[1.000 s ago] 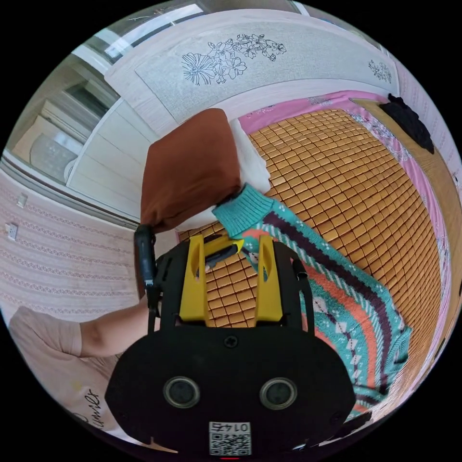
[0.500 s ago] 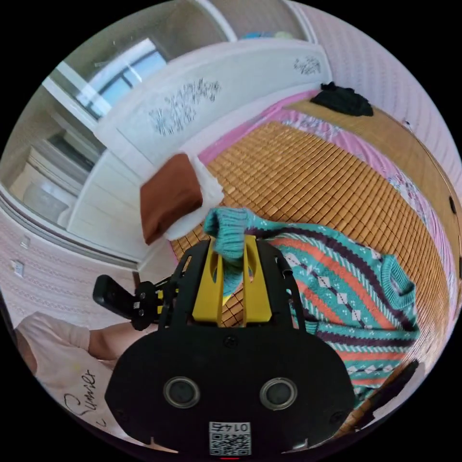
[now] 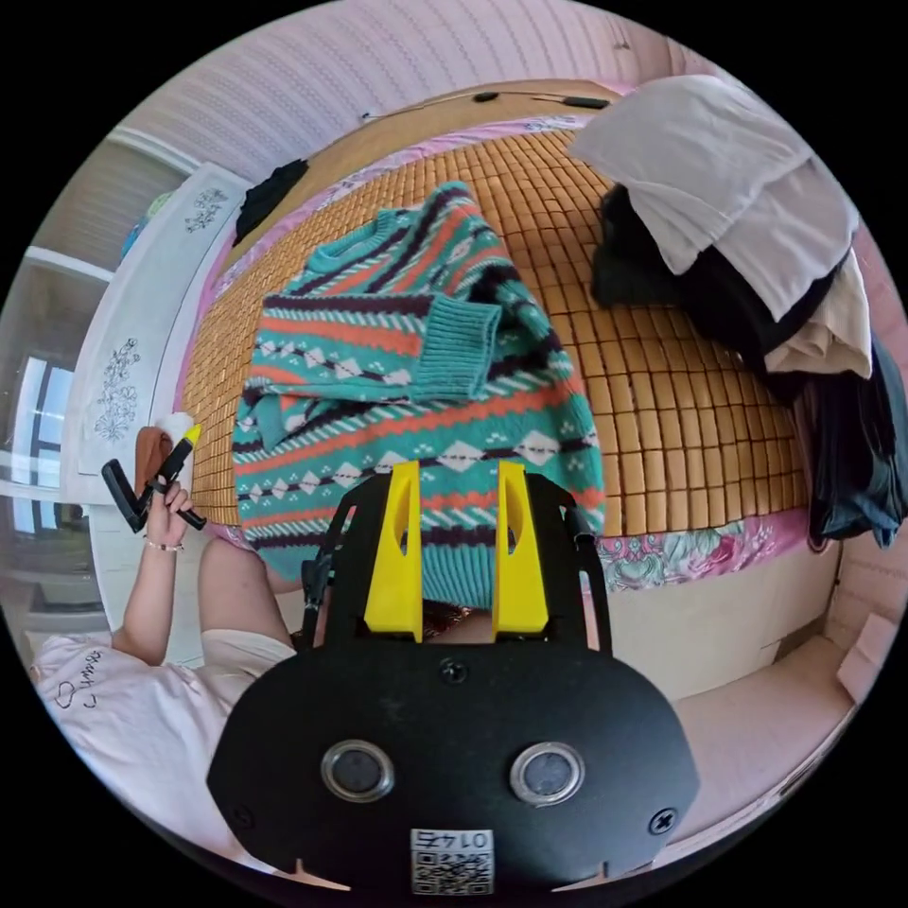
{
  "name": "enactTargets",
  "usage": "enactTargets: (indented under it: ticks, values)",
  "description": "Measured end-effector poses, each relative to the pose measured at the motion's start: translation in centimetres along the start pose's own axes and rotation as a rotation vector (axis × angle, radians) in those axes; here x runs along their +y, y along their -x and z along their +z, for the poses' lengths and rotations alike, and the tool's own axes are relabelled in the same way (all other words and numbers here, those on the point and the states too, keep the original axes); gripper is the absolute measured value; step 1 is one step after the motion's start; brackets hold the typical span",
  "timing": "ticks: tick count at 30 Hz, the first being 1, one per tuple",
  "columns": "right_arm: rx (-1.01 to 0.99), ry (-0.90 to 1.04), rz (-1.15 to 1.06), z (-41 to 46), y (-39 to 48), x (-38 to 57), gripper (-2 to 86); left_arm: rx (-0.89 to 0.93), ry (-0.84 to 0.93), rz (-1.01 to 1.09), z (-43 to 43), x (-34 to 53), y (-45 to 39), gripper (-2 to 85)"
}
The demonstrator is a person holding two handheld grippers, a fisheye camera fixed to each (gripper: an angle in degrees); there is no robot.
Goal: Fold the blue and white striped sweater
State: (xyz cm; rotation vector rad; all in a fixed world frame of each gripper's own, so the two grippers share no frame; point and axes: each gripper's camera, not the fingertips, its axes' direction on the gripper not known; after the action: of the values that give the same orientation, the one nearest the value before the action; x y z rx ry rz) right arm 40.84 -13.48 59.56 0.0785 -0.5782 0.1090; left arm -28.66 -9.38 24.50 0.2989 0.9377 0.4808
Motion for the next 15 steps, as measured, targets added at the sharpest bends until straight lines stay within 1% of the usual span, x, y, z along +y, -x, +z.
enactTargets:
  ticks: [3,6,9,12,14,15]
  values:
    - [0.054,-0.051,-0.078,-0.4,0.0,-3.2,13.3,0.008,0.072,-0.033,2.2,-3.9,1.7,8.1]
    - [0.118,-0.100,-0.191,-0.7,1.3,-8.5,13.9,0.031,0.069,-0.100,4.5,-8.4,3.9,7.8]
    - [0.177,-0.151,-0.267,-0.9,2.6,-14.7,14.4,-0.008,0.084,-0.179,7.1,-12.6,5.9,8.9]
    - [0.211,-0.140,-0.260,0.1,2.4,-20.5,15.6,-0.011,0.093,-0.237,9.8,-15.9,7.1,12.4]
    - [0.179,-0.102,-0.215,1.2,1.5,-23.2,15.9,-0.024,0.167,-0.250,11.9,-17.4,7.4,13.2]
    - [0.137,-0.058,-0.172,2.0,0.5,-24.5,15.4,-0.036,0.248,-0.244,13.4,-18.0,7.6,12.9]
